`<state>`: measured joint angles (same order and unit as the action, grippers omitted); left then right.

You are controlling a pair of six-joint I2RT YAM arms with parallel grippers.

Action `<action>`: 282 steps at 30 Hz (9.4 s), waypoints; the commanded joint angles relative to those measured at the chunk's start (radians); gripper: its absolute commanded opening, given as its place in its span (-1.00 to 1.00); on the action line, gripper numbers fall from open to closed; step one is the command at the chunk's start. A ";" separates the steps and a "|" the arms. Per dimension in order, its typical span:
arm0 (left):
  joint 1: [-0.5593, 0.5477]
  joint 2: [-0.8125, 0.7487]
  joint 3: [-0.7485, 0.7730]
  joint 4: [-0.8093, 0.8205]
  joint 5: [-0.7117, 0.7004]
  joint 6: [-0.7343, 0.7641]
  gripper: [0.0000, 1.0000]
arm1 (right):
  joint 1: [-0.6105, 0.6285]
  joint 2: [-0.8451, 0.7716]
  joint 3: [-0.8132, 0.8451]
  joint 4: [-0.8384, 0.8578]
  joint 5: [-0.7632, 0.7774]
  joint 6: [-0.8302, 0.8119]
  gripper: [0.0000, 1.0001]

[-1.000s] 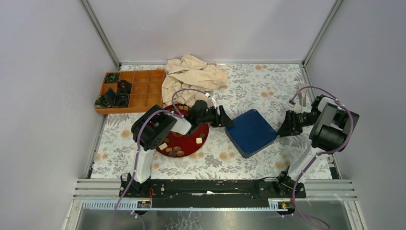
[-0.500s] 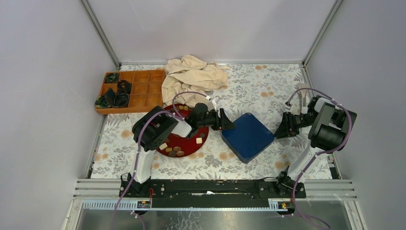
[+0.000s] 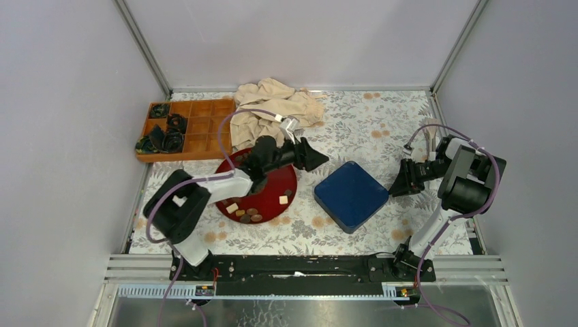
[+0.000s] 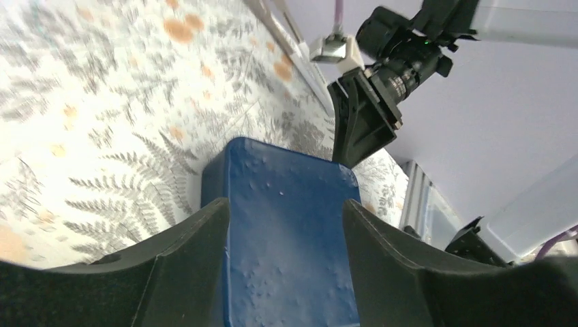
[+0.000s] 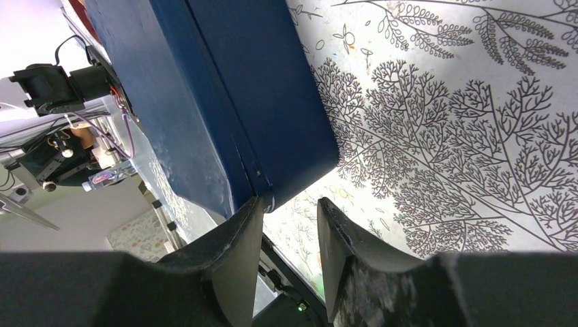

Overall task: Pack the chocolate
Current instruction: Adjust the packing box at the center of the board.

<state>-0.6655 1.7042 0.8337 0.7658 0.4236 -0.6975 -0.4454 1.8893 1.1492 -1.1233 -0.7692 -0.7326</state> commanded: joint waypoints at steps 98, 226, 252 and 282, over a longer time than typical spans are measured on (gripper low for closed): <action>-0.399 0.117 -0.089 -0.159 -0.187 0.869 0.53 | 0.032 -0.152 0.148 -0.093 0.082 -0.132 -0.21; -0.256 0.065 -0.177 -0.037 -0.189 0.813 0.72 | 0.182 0.024 0.136 0.515 -0.007 0.244 -0.07; -0.051 0.081 -0.075 -0.143 -0.162 0.581 0.43 | 0.060 -0.241 -0.011 0.236 -0.184 -0.100 -0.35; 0.002 -0.058 -0.347 0.473 -0.064 0.379 0.97 | 0.039 -0.721 -0.390 -0.224 0.041 -1.946 0.28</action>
<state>-0.6720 1.6440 0.5087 1.0119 0.3939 -0.2436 -0.4244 1.2045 0.7269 -1.3437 -0.7086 -2.0602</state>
